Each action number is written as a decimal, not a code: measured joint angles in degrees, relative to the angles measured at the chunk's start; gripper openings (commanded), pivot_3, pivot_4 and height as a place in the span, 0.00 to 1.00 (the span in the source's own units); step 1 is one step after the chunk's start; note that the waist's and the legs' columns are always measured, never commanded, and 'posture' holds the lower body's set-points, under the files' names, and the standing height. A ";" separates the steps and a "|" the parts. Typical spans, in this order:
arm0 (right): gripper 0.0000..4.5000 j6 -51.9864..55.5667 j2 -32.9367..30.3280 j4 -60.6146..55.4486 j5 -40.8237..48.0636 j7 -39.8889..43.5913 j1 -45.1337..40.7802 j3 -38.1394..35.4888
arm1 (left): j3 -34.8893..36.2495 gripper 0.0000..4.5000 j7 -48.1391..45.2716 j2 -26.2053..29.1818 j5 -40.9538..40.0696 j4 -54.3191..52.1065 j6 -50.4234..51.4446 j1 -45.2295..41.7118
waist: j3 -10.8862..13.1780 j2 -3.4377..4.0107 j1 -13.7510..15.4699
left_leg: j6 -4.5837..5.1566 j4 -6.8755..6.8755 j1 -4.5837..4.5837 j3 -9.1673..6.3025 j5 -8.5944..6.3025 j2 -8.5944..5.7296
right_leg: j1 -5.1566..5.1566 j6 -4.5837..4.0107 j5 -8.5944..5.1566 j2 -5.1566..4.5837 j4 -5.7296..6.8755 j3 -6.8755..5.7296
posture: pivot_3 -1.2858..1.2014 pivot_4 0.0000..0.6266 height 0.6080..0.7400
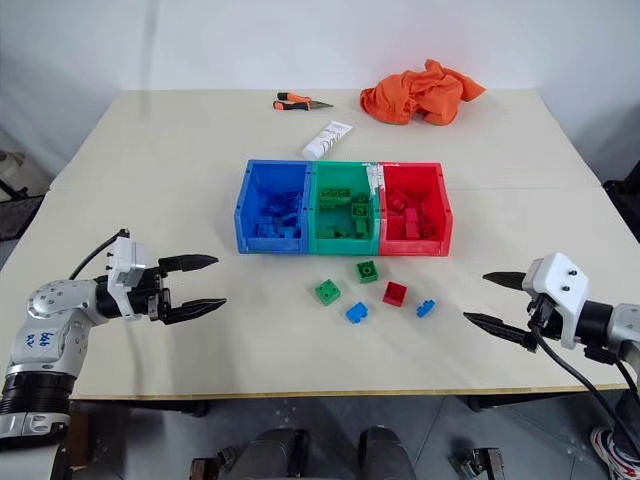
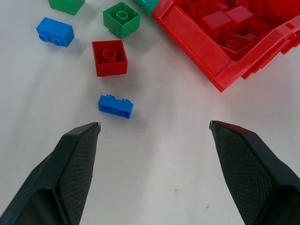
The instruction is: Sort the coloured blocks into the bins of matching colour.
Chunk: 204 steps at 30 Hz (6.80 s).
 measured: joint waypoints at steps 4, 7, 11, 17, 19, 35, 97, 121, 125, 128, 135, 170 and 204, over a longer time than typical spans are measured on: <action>0.87 0.07 0.01 -0.08 -0.02 -0.47 -0.06 0.00 | -0.10 1.00 0.66 0.03 -0.15 -0.37 2.77 -0.29 | 0.00 0.00 -0.01 | 0.00 0.00 0.00 0.00 0.00 0.01 | -0.01 0.00 0.00 0.01 0.02 0.00 | 0.52 0.24 1.00; 0.87 0.49 0.01 -0.85 -0.05 -0.78 1.88 -0.50 | -1.15 1.00 1.05 -0.05 -0.08 -1.10 4.01 -1.32 | 0.00 0.00 0.17 | 0.00 0.01 -0.01 -0.01 0.00 0.00 | 0.02 0.00 0.00 0.00 0.01 -0.02 | 0.52 0.24 1.00; 0.87 0.94 -0.13 -0.89 -0.74 0.00 8.96 -5.30 | -4.51 1.00 -0.34 -1.98 -0.08 -3.83 4.61 -2.39 | 0.00 0.01 1.13 | 0.07 0.05 -0.05 -0.01 -0.04 -0.04 | 0.08 0.07 0.04 -0.01 -0.02 -0.01 | 0.52 0.24 1.00; 0.87 0.95 -1.23 -0.34 -2.97 3.60 20.29 -16.61 | -7.43 1.00 -3.11 -3.18 -0.01 -4.04 4.53 -3.43 | 0.01 0.00 1.22 | 0.08 0.01 0.04 0.02 -0.05 -0.02 | 0.15 0.07 0.04 0.04 -0.19 0.02 | 0.52 0.24 1.00; 0.87 0.94 -1.69 -0.43 -3.39 5.65 23.63 -19.45 | -8.02 1.00 -4.22 -3.20 0.09 -3.82 3.75 -4.25 | 0.01 0.01 1.09 | 0.08 -0.01 0.13 0.03 -0.05 -0.01 | 0.26 0.07 0.04 0.06 -0.23 0.02 | 0.52 0.24 1.00; 0.87 5.86 -0.07 3.59 -6.38 2.95 -9.87 12.57 | -6.33 1.00 -1.85 -3.14 -0.24 -7.86 3.48 1.67 | 0.09 0.09 -0.35 | 0.06 0.02 0.18 -0.02 -0.05 0.02 | 0.30 0.08 0.04 0.00 -0.27 -0.02 | 0.52 0.24 1.00; 0.74 -13.30 44.31 46.03 -19.93 -15.00 -64.11 32.39 | -4.57 1.00 7.19 -4.34 -0.75 -13.23 1.33 6.64 | 0.14 0.20 -2.86 | -0.22 0.28 -0.24 -0.50 -0.06 -0.04 | -0.39 0.06 0.05 -0.04 0.95 -0.55 | 0.52 0.24 1.00; 0.74 7.24 0.21 -1.79 -2.28 4.76 -7.51 7.55 | -6.29 1.00 3.19 -4.44 0.05 -6.26 -0.09 2.13 | 0.17 0.23 -0.16 | -0.07 0.44 0.02 -0.50 -0.16 0.01 | 0.43 0.03 0.03 -0.01 -0.18 -0.56 | 0.52 0.24 1.00; 0.74 7.72 1.22 -1.95 -2.90 2.05 -10.42 9.87 | -6.28 1.00 3.20 -4.44 0.05 -6.27 -0.08 2.12 | 0.16 0.23 -0.16 | -0.08 0.45 0.01 -0.51 -0.16 0.01 | 0.43 0.03 0.03 -0.02 -0.18 -0.56 | 0.52 0.24 1.00; 0.74 7.79 3.80 -1.68 -3.45 0.50 -13.95 13.91 | -6.27 1.00 3.35 -4.44 0.04 -6.45 0.01 2.03 | 0.17 0.23 -0.06 | -0.08 0.44 0.00 -0.54 -0.16 0.00 | 0.42 0.03 0.03 -0.02 -0.18 -0.59 | 0.52 0.24 1.00; 0.74 6.44 9.52 6.00 -7.97 -0.73 -21.63 23.91 | -6.04 1.00 3.94 -4.33 -0.02 -8.02 0.45 2.78 | 0.17 0.23 -0.05 | -0.07 0.44 -0.02 -0.58 -0.16 -0.01 | 0.41 0.03 0.03 -0.03 -0.20 -0.62 | 0.52 0.24 1.00; 0.69 -1.29 15.64 27.02 -14.63 -9.16 -45.56 22.87 | -4.67 1.00 5.88 -4.46 -0.30 -11.55 2.60 4.63 | 0.24 0.36 -0.25 | -0.10 0.34 -0.19 -0.63 -0.17 -0.01 | 0.22 0.03 0.03 -0.02 -0.03 -0.74 | 0.52 0.24 1.00; 0.69 3.91 7.75 -1.99 -7.12 5.64 -23.16 28.64 | -5.05 1.00 5.47 -4.68 -0.11 -10.90 2.09 4.28 | 0.25 0.37 0.01 | -0.14 0.47 -0.11 -0.99 -0.15 -0.04 | 0.56 0.03 0.03 -0.03 -0.37 -0.93 | 0.52 0.24 1.00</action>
